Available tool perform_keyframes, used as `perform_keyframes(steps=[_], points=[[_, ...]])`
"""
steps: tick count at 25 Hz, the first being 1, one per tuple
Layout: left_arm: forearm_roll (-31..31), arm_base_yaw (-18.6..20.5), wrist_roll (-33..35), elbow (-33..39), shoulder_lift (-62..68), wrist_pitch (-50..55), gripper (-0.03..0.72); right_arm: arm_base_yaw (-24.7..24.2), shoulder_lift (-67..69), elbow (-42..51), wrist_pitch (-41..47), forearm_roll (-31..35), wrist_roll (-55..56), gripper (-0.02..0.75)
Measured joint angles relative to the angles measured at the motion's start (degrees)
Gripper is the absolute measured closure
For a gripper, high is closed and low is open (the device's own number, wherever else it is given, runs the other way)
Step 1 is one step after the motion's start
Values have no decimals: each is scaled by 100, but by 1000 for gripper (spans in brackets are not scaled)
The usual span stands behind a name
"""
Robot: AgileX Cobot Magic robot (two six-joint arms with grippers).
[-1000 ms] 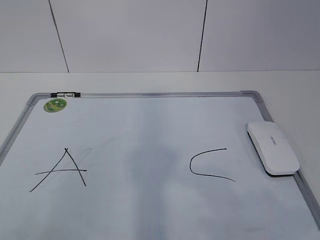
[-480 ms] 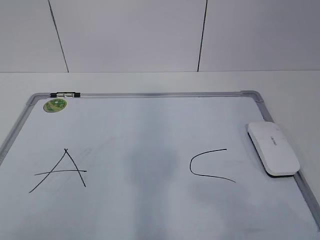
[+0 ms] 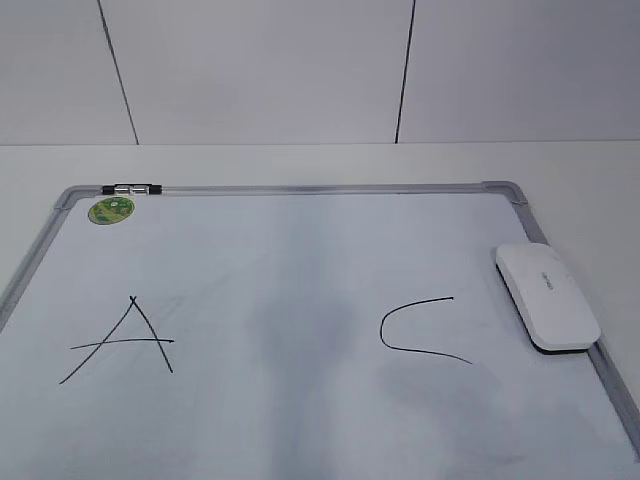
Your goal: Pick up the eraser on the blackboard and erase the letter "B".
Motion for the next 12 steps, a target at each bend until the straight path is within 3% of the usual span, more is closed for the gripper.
perform_keyframes(steps=[12], points=[[0, 95, 0, 0, 0, -22, 478, -264, 0, 0, -5, -22, 0, 522]])
